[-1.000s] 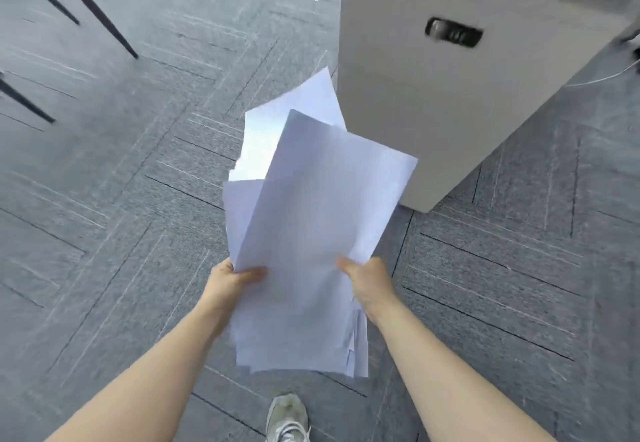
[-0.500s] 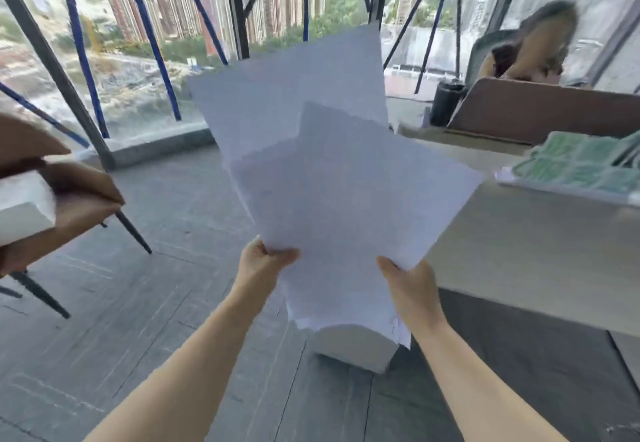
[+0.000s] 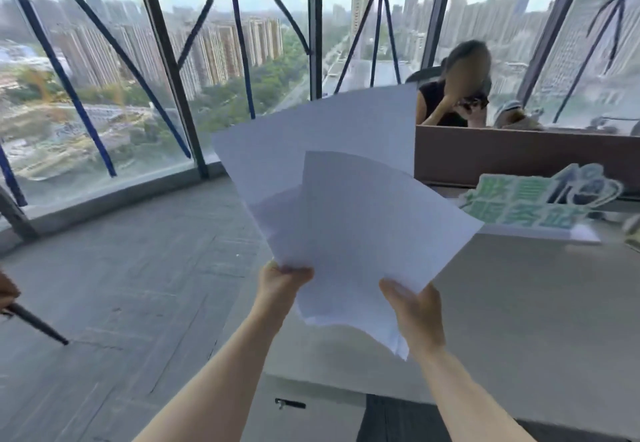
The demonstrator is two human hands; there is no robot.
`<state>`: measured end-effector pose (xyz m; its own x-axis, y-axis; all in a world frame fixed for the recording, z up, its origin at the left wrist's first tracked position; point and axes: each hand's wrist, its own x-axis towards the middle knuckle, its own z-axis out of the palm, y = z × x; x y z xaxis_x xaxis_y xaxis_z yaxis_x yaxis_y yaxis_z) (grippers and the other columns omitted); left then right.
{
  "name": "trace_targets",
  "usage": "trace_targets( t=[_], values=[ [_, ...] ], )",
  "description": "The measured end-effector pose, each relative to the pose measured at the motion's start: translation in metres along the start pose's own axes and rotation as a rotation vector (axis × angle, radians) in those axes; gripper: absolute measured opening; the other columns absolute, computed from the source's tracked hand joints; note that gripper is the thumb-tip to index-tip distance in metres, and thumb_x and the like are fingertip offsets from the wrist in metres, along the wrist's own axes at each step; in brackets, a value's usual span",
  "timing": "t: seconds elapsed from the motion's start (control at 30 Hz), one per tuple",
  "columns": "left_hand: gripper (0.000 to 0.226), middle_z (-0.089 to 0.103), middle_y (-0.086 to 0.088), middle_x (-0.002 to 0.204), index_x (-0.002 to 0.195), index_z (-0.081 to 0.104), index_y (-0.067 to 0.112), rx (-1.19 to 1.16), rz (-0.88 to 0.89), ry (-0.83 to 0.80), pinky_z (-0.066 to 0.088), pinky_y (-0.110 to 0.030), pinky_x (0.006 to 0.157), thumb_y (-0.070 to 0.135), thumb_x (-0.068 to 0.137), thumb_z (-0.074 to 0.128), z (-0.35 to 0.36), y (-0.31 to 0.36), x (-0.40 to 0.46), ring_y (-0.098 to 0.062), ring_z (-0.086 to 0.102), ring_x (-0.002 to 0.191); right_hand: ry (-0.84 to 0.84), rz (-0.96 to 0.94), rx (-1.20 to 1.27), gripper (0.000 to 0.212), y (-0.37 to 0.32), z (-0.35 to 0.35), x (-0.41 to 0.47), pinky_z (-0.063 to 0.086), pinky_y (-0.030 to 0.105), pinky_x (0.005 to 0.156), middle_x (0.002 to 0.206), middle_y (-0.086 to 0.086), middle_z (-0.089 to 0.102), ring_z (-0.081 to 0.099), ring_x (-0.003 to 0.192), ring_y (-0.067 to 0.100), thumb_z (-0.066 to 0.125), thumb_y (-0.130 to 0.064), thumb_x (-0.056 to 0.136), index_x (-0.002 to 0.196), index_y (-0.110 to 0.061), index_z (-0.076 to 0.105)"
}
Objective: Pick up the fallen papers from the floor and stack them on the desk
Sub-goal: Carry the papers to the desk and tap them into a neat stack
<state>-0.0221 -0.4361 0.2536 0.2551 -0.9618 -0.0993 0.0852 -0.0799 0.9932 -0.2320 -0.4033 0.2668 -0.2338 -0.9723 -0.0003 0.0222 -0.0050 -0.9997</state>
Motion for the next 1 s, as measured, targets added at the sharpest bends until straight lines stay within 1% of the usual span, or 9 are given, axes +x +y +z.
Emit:
trace_targets(
  t=[0.17, 0.3, 0.37, 0.53, 0.63, 0.73, 0.8, 0.87, 1.0],
  values=[
    [0.040, 0.073, -0.010, 0.090, 0.097, 0.069, 0.000, 0.052, -0.217, -0.071, 0.055, -0.025, 0.068, 0.001, 0.058, 0.066, 0.023, -0.057, 0.025, -0.022, 0.067, 0.082, -0.002, 0.161, 0.021, 0.014, 0.039, -0.020, 0.063, 0.051, 0.012, 0.051, 0.066, -0.011, 0.074, 0.070, 0.063, 0.008, 0.068, 0.003, 0.081, 0.079, -0.010, 0.074],
    [0.049, 0.073, -0.013, 0.097, 0.104, 0.066, 0.006, 0.021, -0.284, -0.034, 0.052, -0.038, 0.082, 0.004, 0.055, 0.072, 0.038, -0.067, 0.040, -0.026, 0.066, 0.088, -0.021, 0.234, 0.056, 0.017, 0.045, -0.024, 0.090, 0.048, 0.017, 0.044, 0.067, 0.004, 0.070, 0.066, 0.051, 0.005, 0.075, -0.005, 0.078, 0.089, 0.006, 0.070],
    [0.051, 0.074, -0.013, 0.102, 0.107, 0.065, 0.009, 0.002, -0.283, -0.052, 0.051, -0.042, 0.086, 0.004, 0.056, 0.075, 0.038, -0.064, 0.046, -0.027, 0.067, 0.091, -0.053, 0.221, 0.086, 0.031, 0.045, -0.026, 0.095, 0.052, 0.020, 0.051, 0.074, 0.005, 0.075, 0.071, 0.062, 0.010, 0.076, -0.014, 0.071, 0.094, 0.006, 0.070],
    [0.038, 0.076, -0.010, 0.091, 0.096, 0.071, 0.005, 0.034, -0.300, -0.129, 0.053, -0.038, 0.078, 0.003, 0.058, 0.075, 0.052, -0.054, 0.081, -0.027, 0.069, 0.085, -0.216, 0.213, 0.003, 0.014, 0.035, -0.013, 0.117, 0.057, 0.048, 0.074, 0.090, 0.011, 0.079, 0.073, 0.083, 0.030, 0.072, -0.014, 0.075, 0.087, -0.015, 0.078],
    [0.022, 0.069, -0.006, 0.072, 0.077, 0.070, 0.006, 0.071, -0.209, -0.041, 0.048, -0.032, 0.066, 0.003, 0.056, 0.075, 0.059, -0.038, 0.107, -0.020, 0.061, 0.068, -0.075, 0.146, -0.035, 0.030, 0.024, -0.008, 0.139, 0.056, 0.047, 0.078, 0.095, 0.005, 0.078, 0.074, 0.088, 0.022, 0.076, -0.016, 0.072, 0.102, -0.014, 0.072],
    [0.013, 0.056, 0.000, 0.062, 0.065, 0.060, 0.010, 0.278, -0.025, -0.031, 0.037, -0.029, 0.057, 0.003, 0.065, 0.071, 0.057, -0.012, 0.135, -0.015, 0.046, 0.058, 0.155, -0.150, -0.127, 0.061, -0.008, -0.014, 0.165, 0.047, 0.037, 0.099, 0.119, -0.009, 0.063, 0.060, 0.114, 0.014, 0.077, -0.022, 0.076, 0.127, -0.040, 0.049],
    [0.026, 0.043, 0.004, 0.056, 0.059, 0.046, 0.017, 0.511, 0.132, -0.067, 0.029, -0.029, 0.055, 0.005, 0.069, 0.067, 0.054, 0.005, 0.153, -0.016, 0.034, 0.057, 0.211, -0.378, -0.377, 0.077, -0.036, -0.021, 0.182, 0.037, 0.031, 0.107, 0.135, -0.009, 0.053, 0.048, 0.128, 0.012, 0.081, -0.031, 0.074, 0.139, -0.040, 0.039],
    [0.036, 0.034, 0.006, 0.052, 0.057, 0.039, 0.026, 0.725, 0.301, -0.127, 0.027, -0.031, 0.054, 0.005, 0.071, 0.064, 0.056, 0.023, 0.165, -0.020, 0.032, 0.057, 0.054, -0.459, -0.662, 0.073, -0.060, -0.026, 0.200, 0.038, 0.031, 0.106, 0.137, -0.008, 0.056, 0.048, 0.127, 0.012, 0.082, -0.034, 0.072, 0.137, -0.031, 0.048],
    [0.033, 0.042, 0.001, 0.056, 0.061, 0.040, 0.026, 1.002, 0.477, -0.222, 0.044, -0.038, 0.058, 0.011, 0.073, 0.067, 0.068, 0.050, 0.175, -0.033, 0.049, 0.064, -0.361, -0.090, -0.744, 0.033, -0.058, -0.019, 0.212, 0.045, 0.018, 0.072, 0.100, -0.016, 0.070, 0.061, 0.088, 0.007, 0.075, -0.025, 0.074, 0.106, -0.035, 0.071]
  ],
)
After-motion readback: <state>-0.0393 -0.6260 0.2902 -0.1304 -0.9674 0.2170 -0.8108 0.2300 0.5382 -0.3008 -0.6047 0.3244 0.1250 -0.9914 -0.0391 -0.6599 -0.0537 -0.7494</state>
